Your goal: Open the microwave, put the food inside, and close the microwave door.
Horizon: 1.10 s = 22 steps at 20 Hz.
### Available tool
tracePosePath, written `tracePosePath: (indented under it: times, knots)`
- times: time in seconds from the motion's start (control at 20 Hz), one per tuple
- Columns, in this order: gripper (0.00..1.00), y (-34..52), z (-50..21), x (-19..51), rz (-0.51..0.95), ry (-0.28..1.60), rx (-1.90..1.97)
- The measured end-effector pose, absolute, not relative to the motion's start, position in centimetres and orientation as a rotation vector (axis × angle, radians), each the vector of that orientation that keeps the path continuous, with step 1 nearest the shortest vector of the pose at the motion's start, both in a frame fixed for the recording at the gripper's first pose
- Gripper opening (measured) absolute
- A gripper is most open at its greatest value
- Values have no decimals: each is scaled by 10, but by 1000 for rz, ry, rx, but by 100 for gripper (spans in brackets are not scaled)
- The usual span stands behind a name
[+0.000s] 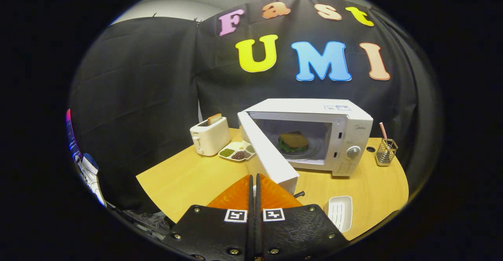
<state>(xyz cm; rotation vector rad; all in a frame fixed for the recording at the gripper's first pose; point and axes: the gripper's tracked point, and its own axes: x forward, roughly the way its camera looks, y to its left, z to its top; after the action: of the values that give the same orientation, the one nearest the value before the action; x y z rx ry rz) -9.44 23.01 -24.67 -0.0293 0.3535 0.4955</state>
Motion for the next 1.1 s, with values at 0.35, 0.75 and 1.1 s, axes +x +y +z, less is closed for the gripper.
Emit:
tracePosePath:
  times: [0.35, 0.75, 1.1]
  knots:
    - [0, 202, -243, -57, 404, 352, -6]
    - [0, 162, -243, -2, 286, 340, -25]
    - [0, 140, -246, 55, 195, 324, -24]
